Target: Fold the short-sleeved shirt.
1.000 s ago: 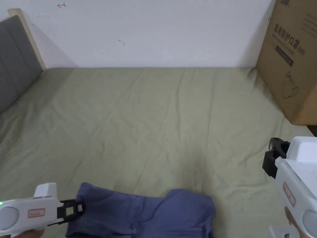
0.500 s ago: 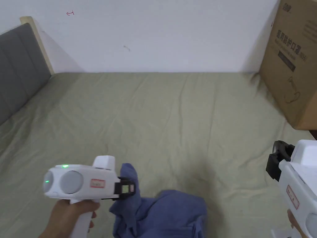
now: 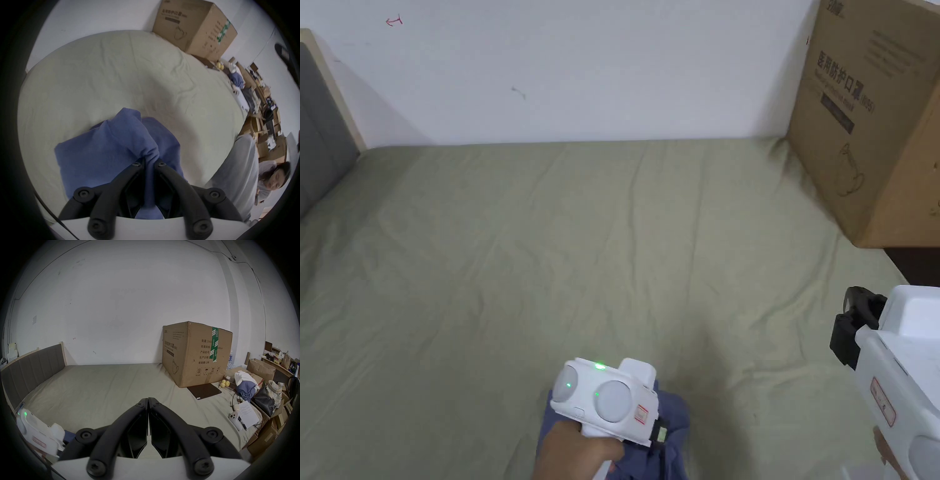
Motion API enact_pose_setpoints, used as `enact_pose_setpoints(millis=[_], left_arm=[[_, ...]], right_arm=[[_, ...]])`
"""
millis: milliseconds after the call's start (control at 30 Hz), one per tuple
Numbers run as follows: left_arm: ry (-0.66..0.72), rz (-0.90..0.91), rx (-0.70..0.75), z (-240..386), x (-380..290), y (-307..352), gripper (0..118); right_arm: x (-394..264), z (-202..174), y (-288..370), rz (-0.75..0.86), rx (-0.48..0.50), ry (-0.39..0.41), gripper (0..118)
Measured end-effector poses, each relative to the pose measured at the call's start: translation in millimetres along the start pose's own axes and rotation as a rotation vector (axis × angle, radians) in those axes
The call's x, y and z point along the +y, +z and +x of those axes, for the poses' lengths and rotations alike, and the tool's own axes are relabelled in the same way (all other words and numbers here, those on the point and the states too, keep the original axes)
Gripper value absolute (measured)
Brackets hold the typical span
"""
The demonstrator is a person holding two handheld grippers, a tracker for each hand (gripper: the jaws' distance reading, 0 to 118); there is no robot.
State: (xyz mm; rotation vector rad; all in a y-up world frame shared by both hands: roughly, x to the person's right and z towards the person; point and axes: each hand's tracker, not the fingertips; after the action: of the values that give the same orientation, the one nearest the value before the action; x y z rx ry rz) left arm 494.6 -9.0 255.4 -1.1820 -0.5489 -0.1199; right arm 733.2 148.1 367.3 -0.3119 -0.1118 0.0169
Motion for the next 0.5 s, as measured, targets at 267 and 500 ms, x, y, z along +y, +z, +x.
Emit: enact_pose_setpoints(millis=[267, 500], left_arm=[[0.020, 0.002, 0.007, 1, -2, -9, 16], [0.136, 0.291, -0.134, -11, -2, 59, 106]], right_arm=[[-2, 0, -1, -0.011, -0.003, 0.002, 0], [4, -6, -1, -0.001, 0.010, 0.002, 0]])
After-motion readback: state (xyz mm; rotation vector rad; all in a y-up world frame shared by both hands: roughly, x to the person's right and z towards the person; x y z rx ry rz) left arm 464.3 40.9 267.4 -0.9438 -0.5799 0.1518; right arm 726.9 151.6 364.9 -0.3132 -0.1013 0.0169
